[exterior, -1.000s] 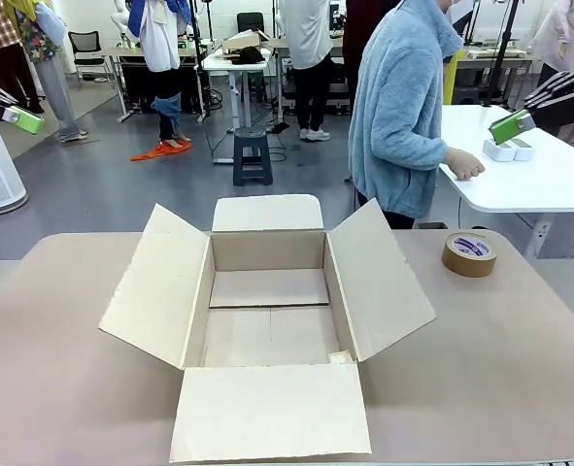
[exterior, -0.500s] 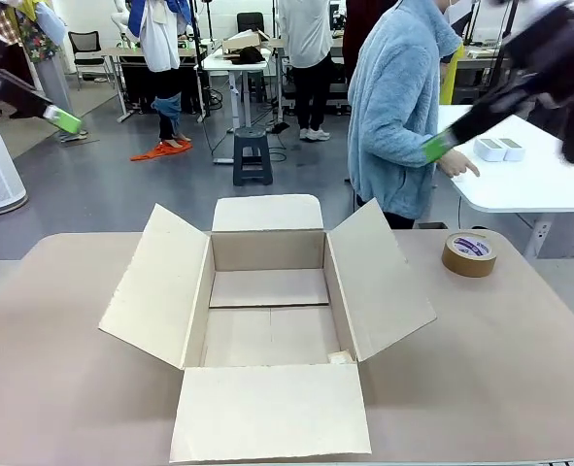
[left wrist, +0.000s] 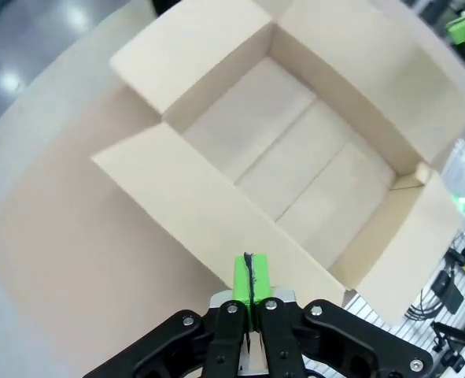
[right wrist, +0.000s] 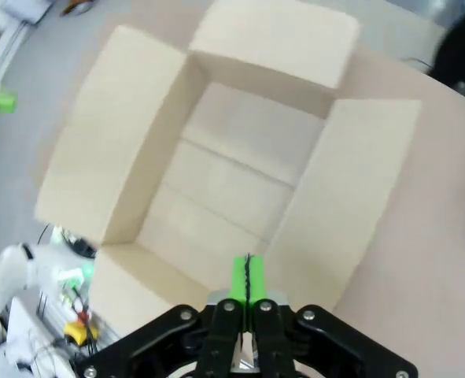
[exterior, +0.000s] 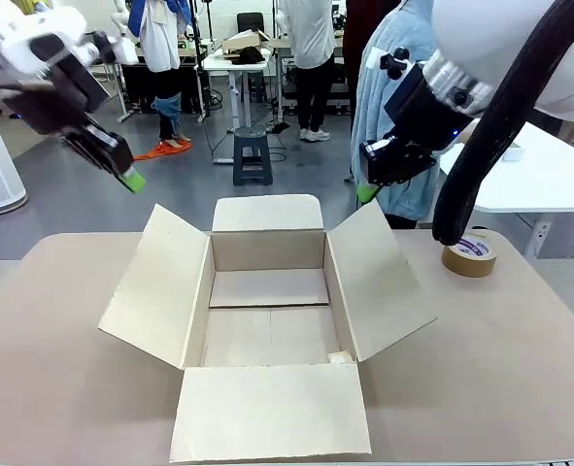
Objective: Wrap the clocks to prevent damage.
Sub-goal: Open the side flaps of the Package Box.
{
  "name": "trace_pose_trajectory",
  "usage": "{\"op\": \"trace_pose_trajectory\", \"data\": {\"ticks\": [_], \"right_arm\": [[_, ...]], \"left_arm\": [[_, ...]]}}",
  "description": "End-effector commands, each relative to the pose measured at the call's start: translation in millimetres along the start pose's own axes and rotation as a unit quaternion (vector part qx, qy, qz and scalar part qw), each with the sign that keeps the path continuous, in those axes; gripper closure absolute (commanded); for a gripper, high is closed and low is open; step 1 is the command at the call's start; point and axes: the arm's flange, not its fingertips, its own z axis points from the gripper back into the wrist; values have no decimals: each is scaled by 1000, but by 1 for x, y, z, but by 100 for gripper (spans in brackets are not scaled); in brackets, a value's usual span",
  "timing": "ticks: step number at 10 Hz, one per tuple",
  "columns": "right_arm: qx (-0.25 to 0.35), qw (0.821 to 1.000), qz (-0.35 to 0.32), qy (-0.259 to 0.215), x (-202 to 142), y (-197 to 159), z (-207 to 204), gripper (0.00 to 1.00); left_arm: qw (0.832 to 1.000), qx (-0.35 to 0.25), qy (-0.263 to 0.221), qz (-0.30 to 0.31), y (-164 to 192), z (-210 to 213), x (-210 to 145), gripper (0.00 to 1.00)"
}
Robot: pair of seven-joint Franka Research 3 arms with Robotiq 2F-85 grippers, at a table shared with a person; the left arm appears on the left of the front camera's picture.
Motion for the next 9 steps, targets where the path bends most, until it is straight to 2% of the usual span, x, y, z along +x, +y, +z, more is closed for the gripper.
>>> {"op": "trace_pose_trajectory", "data": {"ticks": [1,2,3,4,9], "right_arm": [[-67,996,-50,5,12,1,-5,99],[-76,995,-54,18,14,1,-12,99],[-46,998,-23,37,12,1,-17,99],[-57,997,-42,4,5,-10,-10,99],[-57,997,-42,4,5,-10,-10,99]], "left_arm": [[997,56,33,42,-7,-19,7,100],[994,89,36,53,-12,-29,10,100],[995,70,60,28,-13,-30,13,100],[997,57,27,36,-10,-23,3,100],[997,57,27,36,-10,-23,3,100]]}}
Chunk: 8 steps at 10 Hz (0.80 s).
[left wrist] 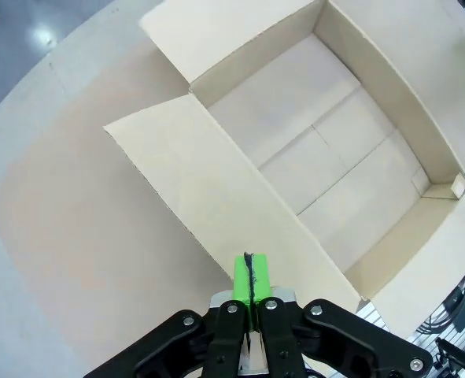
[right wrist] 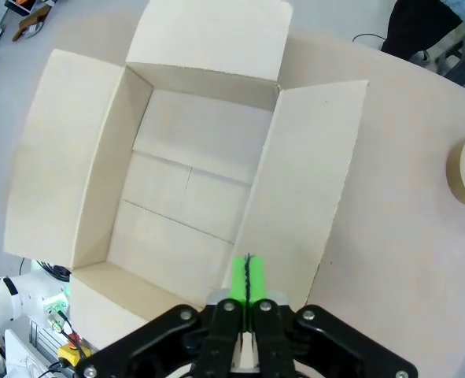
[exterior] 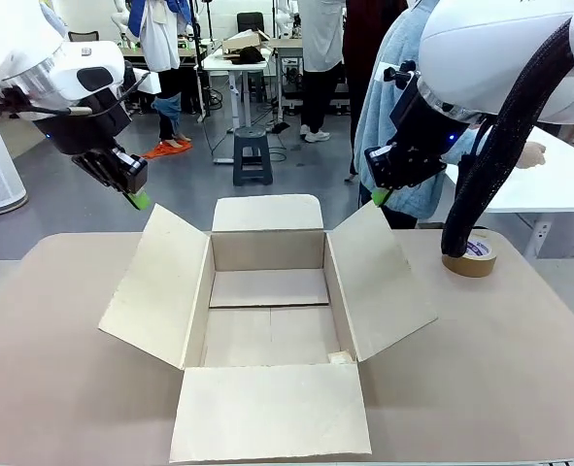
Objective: Wrap the clocks to prevent damage.
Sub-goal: Open the side flaps of the Package Box.
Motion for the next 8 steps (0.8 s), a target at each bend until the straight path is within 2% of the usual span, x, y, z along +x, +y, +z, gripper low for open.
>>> {"op": "trace_pose_trajectory", "data": {"ticks": [1,4,5,8], "right_arm": [[-7,1000,-3,-6,-1,1,-1,99],[1,1000,1,0,0,1,0,99],[-35,999,-20,11,-4,10,-14,99],[-133,986,-97,40,-10,29,-60,99]], "left_arm": [[1000,4,-4,-1,-1,1,-2,100],[1000,-1,0,-1,-1,0,0,100],[1000,8,9,9,-12,-4,0,100],[993,94,46,61,-56,-31,-9,100]]}}
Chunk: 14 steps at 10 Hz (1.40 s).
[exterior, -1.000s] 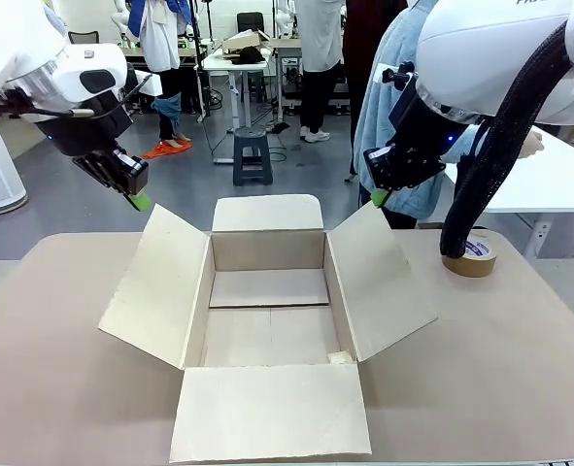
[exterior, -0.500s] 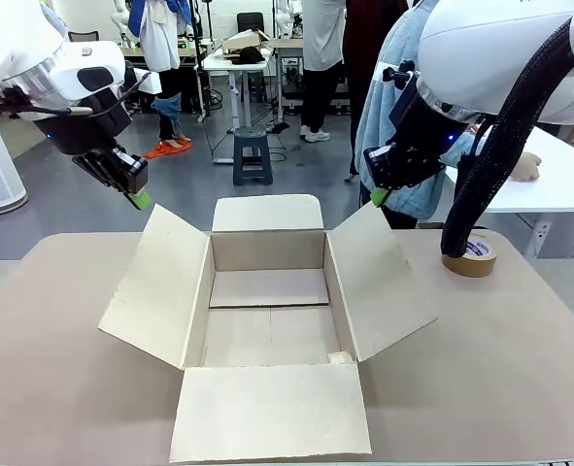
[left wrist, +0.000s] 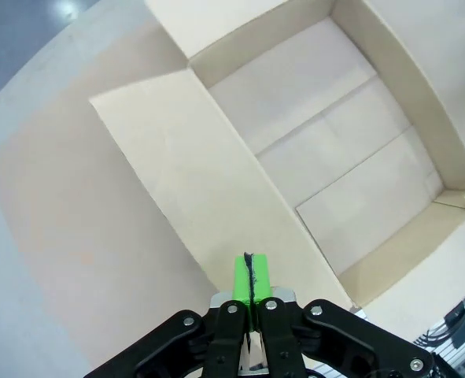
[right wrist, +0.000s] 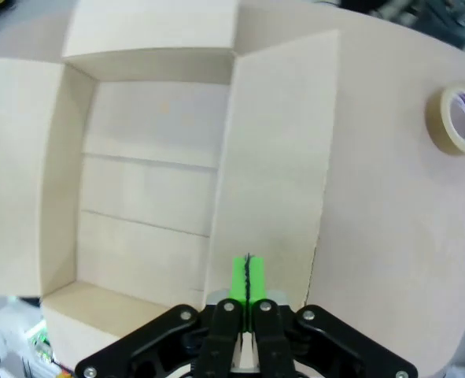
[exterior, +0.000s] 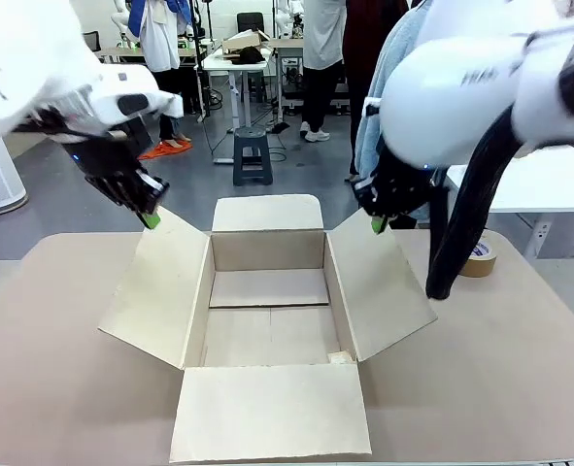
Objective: Wrap the clocks to prevent damage.
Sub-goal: Open the side flaps of the Package Box.
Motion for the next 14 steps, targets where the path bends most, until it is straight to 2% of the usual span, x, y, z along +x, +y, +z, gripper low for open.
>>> {"op": "trace_pose_trajectory", "data": {"ticks": [1,4,7,11,14], "right_arm": [[-49,998,-45,15,7,12,-27,99],[-61,995,-72,32,13,1,-57,99],[-46,992,-108,48,16,-28,-85,99],[-9,989,-131,68,13,-61,-116,99],[3,987,-137,79,12,-69,-134,99]], "left_arm": [[998,50,20,31,-22,-17,-4,100],[994,72,36,73,-29,-52,-3,100],[988,92,45,114,-12,-82,8,100],[979,111,87,144,4,-127,14,100],[983,65,91,149,14,-163,13,100]]}}
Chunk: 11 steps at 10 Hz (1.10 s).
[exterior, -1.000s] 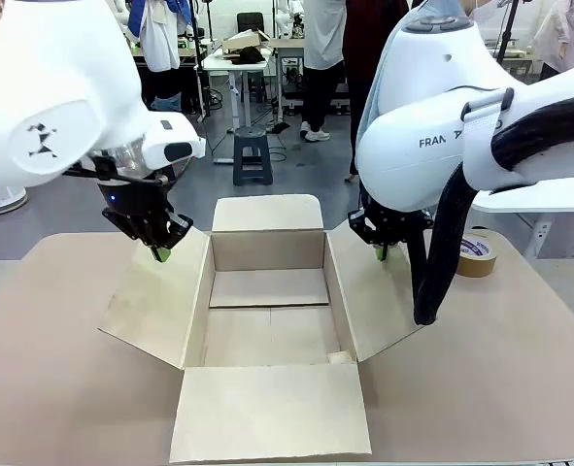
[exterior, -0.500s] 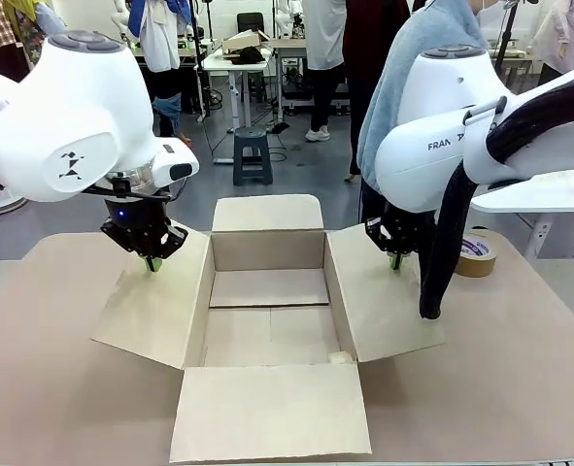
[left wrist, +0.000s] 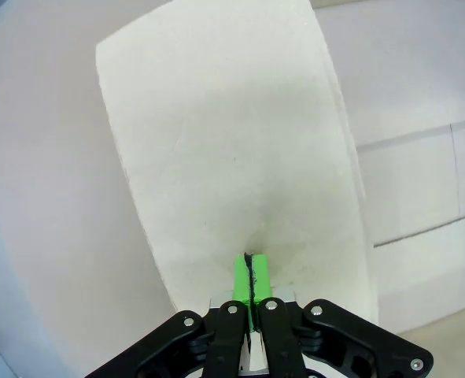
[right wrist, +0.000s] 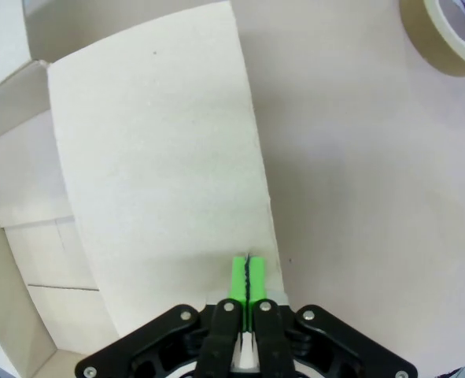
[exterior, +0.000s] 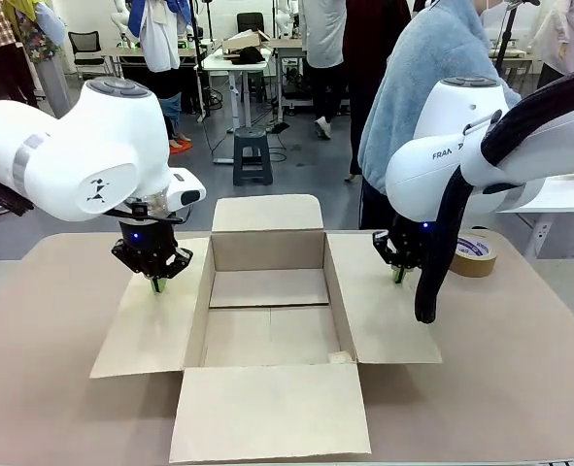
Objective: Wrap the clocks to prevent damage.
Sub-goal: Open the side flaps of the Package Box.
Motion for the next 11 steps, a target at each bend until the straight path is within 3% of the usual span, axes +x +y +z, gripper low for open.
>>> {"op": "trace_pose_trajectory", "data": {"ticks": [1,4,11], "right_arm": [[9,1000,2,1,0,-2,-17,99],[-6,1000,1,12,1,0,-31,99],[-3,1000,1,23,-1,1,-30,99]], "left_arm": [[999,-39,-11,17,1,-13,10,100],[996,-77,-17,45,12,-21,14,100],[995,-83,-31,55,34,-4,8,100]]}}
